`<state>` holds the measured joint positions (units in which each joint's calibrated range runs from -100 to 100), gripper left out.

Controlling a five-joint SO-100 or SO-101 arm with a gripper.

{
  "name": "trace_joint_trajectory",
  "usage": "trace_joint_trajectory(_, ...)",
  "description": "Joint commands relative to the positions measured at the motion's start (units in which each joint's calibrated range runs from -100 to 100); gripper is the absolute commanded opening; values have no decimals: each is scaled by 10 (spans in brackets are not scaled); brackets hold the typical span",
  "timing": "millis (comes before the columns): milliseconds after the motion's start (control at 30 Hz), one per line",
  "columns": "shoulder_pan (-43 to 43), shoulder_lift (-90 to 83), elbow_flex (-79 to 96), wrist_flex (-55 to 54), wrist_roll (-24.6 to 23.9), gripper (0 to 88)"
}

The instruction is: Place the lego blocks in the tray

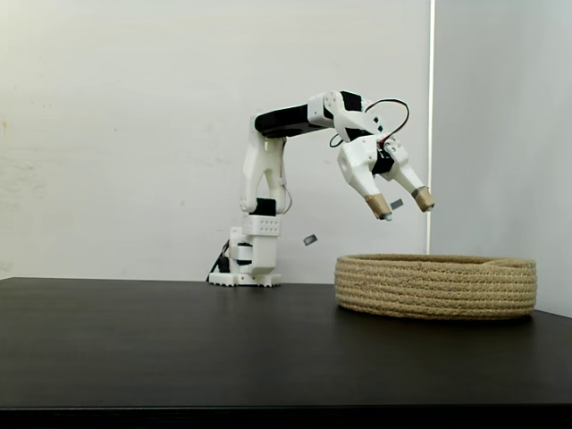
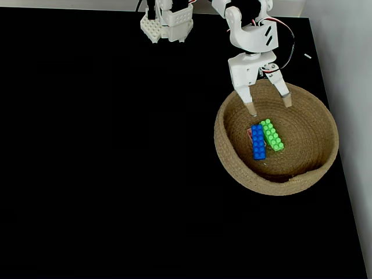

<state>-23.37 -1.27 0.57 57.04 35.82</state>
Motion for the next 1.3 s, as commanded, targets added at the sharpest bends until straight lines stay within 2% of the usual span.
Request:
trace_joint_trajectory(0, 12, -26, -34, 6, 2, 317)
trace_joint_trajectory(133, 56, -95, 23, -9, 17, 275)
trace_joint_trajectory(367, 181, -314, 280, -89, 69, 92)
trace_joint_trajectory(433, 215, -379, 365, -119, 74, 3)
trace_joint_trajectory(500, 246, -441, 452, -124, 89, 0)
trace_joint_trajectory(800, 334, -775, 858, -136, 101, 0)
trace_joint_trajectory(1000, 361, -893, 968, -34, 130, 0)
trace_joint_trajectory(1167, 361, -961, 994, 109, 208, 0)
trace_joint_trajectory(1233, 345, -974, 994, 166, 214, 0)
trace_joint_trajectory(1267, 338, -974, 994, 170, 201, 0)
